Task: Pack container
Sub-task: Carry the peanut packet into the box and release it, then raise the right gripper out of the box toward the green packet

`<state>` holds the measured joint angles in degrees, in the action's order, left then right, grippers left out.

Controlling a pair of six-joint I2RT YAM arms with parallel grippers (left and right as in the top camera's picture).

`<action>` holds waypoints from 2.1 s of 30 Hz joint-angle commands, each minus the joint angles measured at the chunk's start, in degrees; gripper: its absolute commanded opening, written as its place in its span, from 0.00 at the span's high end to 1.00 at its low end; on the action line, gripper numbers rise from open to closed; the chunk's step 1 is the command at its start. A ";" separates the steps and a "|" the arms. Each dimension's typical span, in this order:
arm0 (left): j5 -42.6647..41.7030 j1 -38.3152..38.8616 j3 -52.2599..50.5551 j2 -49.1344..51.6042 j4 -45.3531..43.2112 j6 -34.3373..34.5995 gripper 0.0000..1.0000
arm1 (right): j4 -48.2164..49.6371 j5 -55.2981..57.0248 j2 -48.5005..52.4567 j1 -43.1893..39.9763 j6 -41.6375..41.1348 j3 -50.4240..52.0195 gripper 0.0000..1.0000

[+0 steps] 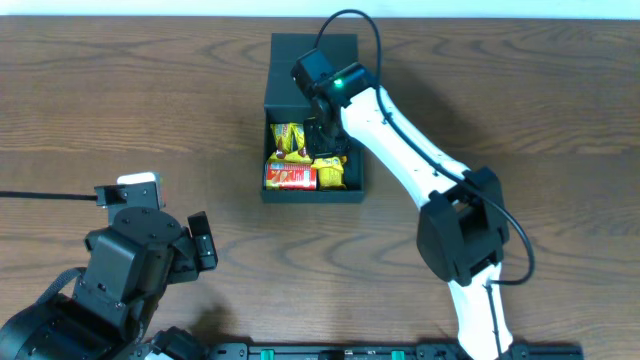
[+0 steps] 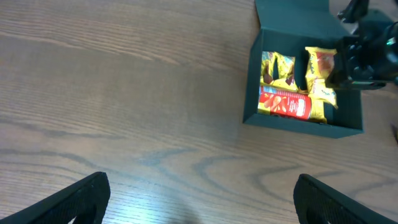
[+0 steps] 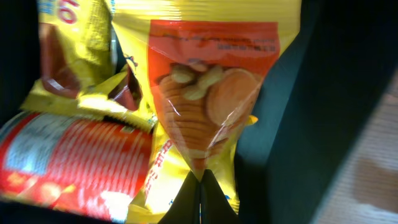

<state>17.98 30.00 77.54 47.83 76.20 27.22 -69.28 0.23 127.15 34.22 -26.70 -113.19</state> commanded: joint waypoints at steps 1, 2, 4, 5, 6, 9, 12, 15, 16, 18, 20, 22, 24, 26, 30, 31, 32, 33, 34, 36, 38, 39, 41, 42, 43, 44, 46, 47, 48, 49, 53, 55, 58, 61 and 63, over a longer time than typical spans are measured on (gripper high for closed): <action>0.20 -0.33 -0.22 -0.11 0.02 0.68 0.05 | 0.52 0.83 0.48 0.31 -0.70 0.02 0.98; 0.20 -0.33 -0.22 -0.11 0.02 0.68 0.05 | 0.85 0.83 1.03 0.31 -0.72 0.02 0.98; 0.20 -0.33 -0.22 -0.11 0.02 0.68 0.04 | 1.60 0.81 2.19 0.33 -1.22 0.02 0.99; 0.20 -0.33 -0.22 -0.11 0.02 0.68 0.05 | 1.90 0.83 2.67 0.33 -2.01 0.02 0.98; 0.20 -0.33 -0.22 -0.11 0.02 0.68 0.05 | 2.56 0.81 3.23 0.33 -2.21 0.02 0.99; 0.17 -0.33 -0.22 -0.11 0.02 0.68 0.04 | 4.42 1.38 3.78 0.31 -4.76 0.02 0.98; 0.17 -0.33 -0.22 -0.11 0.02 0.68 0.05 | 5.75 2.43 3.78 -0.02 -7.13 -0.15 0.99; 0.17 -0.33 -0.22 -0.11 0.02 0.68 0.05 | 5.66 2.75 3.78 -0.90 -9.57 -0.17 0.98; 0.17 -0.33 -0.22 -0.11 0.02 0.68 0.04 | 5.81 2.75 3.78 -1.18 -9.51 -0.17 0.98; 0.17 -0.33 -0.22 -0.11 0.00 0.68 0.04 | 6.16 2.71 3.78 -1.29 -9.18 -0.17 0.98; 0.17 -0.33 -0.22 -0.11 -0.04 0.68 0.04 | 6.49 2.27 3.78 -1.29 -7.87 -0.17 0.99; 0.17 -0.33 -0.22 -0.11 -0.04 0.68 0.05 | 6.54 2.29 3.78 -1.09 -7.43 -0.17 0.98; 0.17 -0.33 -0.22 -0.11 -0.04 0.68 0.05 | 6.67 2.29 3.78 -0.90 -7.28 -0.17 0.98; 0.17 -0.33 -0.22 -0.11 -0.02 0.68 0.05 | 6.69 2.29 3.78 -0.81 -7.26 -0.17 0.98; 0.15 -0.33 -0.22 -0.11 0.00 0.68 0.05 | 6.69 2.25 3.78 -0.81 -7.28 -0.17 0.86; 0.17 -0.33 -0.22 -0.11 0.00 0.68 0.04 | 6.67 2.21 3.78 -0.81 -7.06 -0.17 0.67; 0.17 -0.33 -0.22 -0.11 0.00 0.68 0.05 | 6.64 1.77 3.78 -0.81 -6.82 -0.17 0.63; 0.15 -0.33 -0.22 -0.11 0.02 0.68 0.04 | 6.62 0.92 3.63 -0.90 -6.38 -0.20 0.60; 0.15 -0.33 -0.22 -0.11 0.07 0.68 0.04 | 6.36 0.17 3.56 -1.07 -5.92 -0.48 0.58; 0.15 -0.33 -0.22 -0.11 0.09 0.68 0.05 | 4.98 -0.11 3.17 -1.44 -5.79 -1.79 0.61; 0.17 -0.33 -0.22 -0.11 0.09 0.68 0.05 | 3.65 -0.09 2.27 -1.79 -5.77 -3.43 0.64; 0.17 -0.33 -0.22 -0.11 0.09 0.68 0.05 | 3.02 -0.09 1.49 -1.97 -5.20 -4.63 0.65; 0.17 -0.33 -0.22 -0.11 0.07 0.68 0.05 | 1.66 -0.04 -1.07 -2.12 -2.84 -7.72 0.67; 0.17 -0.33 -0.22 -0.11 0.07 0.68 0.04 | 1.03 -0.02 -2.40 -2.16 -1.68 -9.01 0.67; 0.17 -0.33 -0.22 -0.11 0.09 0.68 0.05 | 0.13 0.31 -4.09 -2.16 -0.70 -10.40 0.67; 0.17 -0.33 -0.22 -0.11 0.09 0.68 0.05 | -1.07 1.11 -5.66 -2.19 -0.42 -11.52 0.67; 0.17 -0.33 -0.22 -0.11 0.24 0.68 0.05 | -4.66 4.72 -9.70 -2.40 -0.48 -13.27 0.65; 0.17 -0.33 -0.22 -0.11 0.33 0.68 0.05 | -6.43 6.67 -11.72 -2.78 -0.94 -13.53 0.63; 0.17 -0.33 -0.22 -0.11 0.39 0.68 0.05 | -8.41 8.94 -13.66 -3.32 -2.40 -13.53 0.61; 0.17 -0.33 -0.22 -0.11 0.44 0.68 0.05 | -10.49 10.73 -15.39 -4.04 -4.13 -13.53 0.61; 0.15 -0.33 -0.22 -0.11 0.44 0.70 0.04 | -20.48 11.45 -19.89 -10.58 -11.17 -13.51 0.68; 0.17 -0.33 -0.22 -0.11 0.48 0.68 0.05 | -24.46 9.20 -20.63 -14.03 -11.80 -13.51 0.70; 0.17 -0.33 -0.22 -0.11 0.70 0.68 0.05 | -28.06 8.07 -21.77 -16.35 -9.01 -13.51 0.70; 0.17 -0.33 -0.22 -0.11 0.72 0.68 0.05 | -28.02 9.60 -26.45 -15.82 -5.38 -11.39 0.66; 0.15 -0.33 -0.22 -0.11 0.72 0.68 0.05 | -28.00 11.45 -31.26 -15.56 -5.20 -8.26 0.63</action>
<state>17.98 30.00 77.54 47.83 76.66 27.22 -96.95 9.21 102.45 18.04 -33.63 -123.59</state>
